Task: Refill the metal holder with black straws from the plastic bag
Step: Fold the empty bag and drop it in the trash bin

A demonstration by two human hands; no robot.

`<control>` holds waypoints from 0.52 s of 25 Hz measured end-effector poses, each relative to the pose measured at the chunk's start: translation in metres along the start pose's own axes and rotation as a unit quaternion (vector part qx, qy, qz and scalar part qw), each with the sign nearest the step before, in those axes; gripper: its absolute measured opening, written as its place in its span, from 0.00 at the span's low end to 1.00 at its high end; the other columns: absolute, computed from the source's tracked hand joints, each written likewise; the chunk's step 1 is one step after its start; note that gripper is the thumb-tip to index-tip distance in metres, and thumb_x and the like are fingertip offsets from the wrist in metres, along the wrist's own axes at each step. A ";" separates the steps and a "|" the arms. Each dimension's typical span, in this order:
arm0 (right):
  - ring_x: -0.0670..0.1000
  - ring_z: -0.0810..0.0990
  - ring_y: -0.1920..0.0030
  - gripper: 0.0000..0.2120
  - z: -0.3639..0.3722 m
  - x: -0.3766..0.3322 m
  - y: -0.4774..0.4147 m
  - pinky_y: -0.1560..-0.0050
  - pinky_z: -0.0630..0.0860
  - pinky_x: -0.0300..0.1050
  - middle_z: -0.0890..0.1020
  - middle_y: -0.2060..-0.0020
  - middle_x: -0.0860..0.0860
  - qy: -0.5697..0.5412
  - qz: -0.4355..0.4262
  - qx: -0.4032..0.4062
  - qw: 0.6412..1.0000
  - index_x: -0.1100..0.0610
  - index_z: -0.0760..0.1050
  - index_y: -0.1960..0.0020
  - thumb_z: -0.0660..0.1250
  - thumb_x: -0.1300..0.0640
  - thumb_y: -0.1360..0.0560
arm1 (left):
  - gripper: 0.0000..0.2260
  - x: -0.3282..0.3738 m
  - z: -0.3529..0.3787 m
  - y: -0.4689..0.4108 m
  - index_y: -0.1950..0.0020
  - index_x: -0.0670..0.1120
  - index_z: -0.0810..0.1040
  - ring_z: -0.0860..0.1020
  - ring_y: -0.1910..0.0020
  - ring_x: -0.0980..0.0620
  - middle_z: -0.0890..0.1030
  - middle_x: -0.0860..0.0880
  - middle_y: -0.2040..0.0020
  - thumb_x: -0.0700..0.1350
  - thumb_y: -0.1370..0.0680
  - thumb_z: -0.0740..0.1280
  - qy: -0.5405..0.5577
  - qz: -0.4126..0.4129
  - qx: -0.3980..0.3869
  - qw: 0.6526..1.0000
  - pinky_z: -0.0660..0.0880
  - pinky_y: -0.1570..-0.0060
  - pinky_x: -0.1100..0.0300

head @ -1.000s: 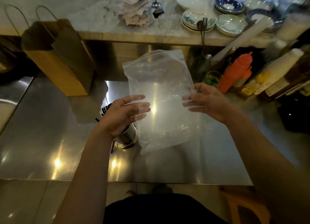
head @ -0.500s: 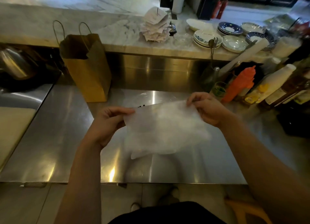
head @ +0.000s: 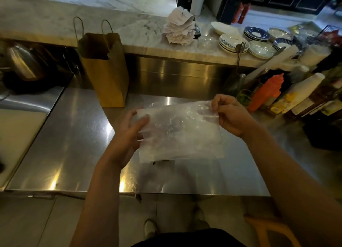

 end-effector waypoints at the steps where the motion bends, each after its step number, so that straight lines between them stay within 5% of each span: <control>1: 0.52 0.78 0.60 0.20 0.000 -0.005 0.000 0.61 0.80 0.42 0.76 0.62 0.56 0.001 -0.013 0.017 1.000 0.57 0.75 0.66 0.54 0.74 0.24 | 0.35 -0.004 0.007 0.002 0.32 0.50 0.71 0.82 0.44 0.41 0.81 0.43 0.40 0.56 0.36 0.78 -0.009 0.004 -0.031 0.999 0.80 0.48 0.42; 5: 0.55 0.81 0.53 0.09 -0.011 -0.014 0.005 0.57 0.80 0.45 0.79 0.50 0.57 -0.012 -0.014 0.084 0.996 0.61 0.77 0.47 0.58 0.63 0.20 | 0.35 -0.004 0.030 0.005 0.32 0.48 0.72 0.82 0.43 0.43 0.81 0.43 0.40 0.48 0.38 0.78 -0.047 0.038 -0.050 0.997 0.81 0.49 0.46; 9: 0.59 0.83 0.44 0.25 -0.017 -0.007 0.023 0.46 0.80 0.57 0.82 0.42 0.57 -0.039 0.085 0.005 0.996 0.55 0.72 0.33 0.61 0.42 0.25 | 0.26 0.004 0.044 0.003 0.35 0.44 0.75 0.82 0.44 0.42 0.83 0.42 0.43 0.42 0.31 0.77 -0.057 0.099 -0.002 0.993 0.81 0.50 0.47; 13: 0.55 0.83 0.45 0.24 -0.031 -0.007 0.046 0.49 0.82 0.51 0.82 0.44 0.55 0.145 0.056 -0.082 0.984 0.56 0.73 0.35 0.72 0.60 0.30 | 0.22 0.004 0.071 0.014 0.38 0.45 0.76 0.83 0.47 0.43 0.84 0.43 0.46 0.42 0.32 0.75 -0.081 0.114 0.009 0.990 0.82 0.53 0.50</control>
Point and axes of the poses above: each hand's wrist, its own y-axis away from the middle knuckle, its own z-axis out of the palm, x = y × z, the point moved 8 cm from there along -y, towards the middle knuckle
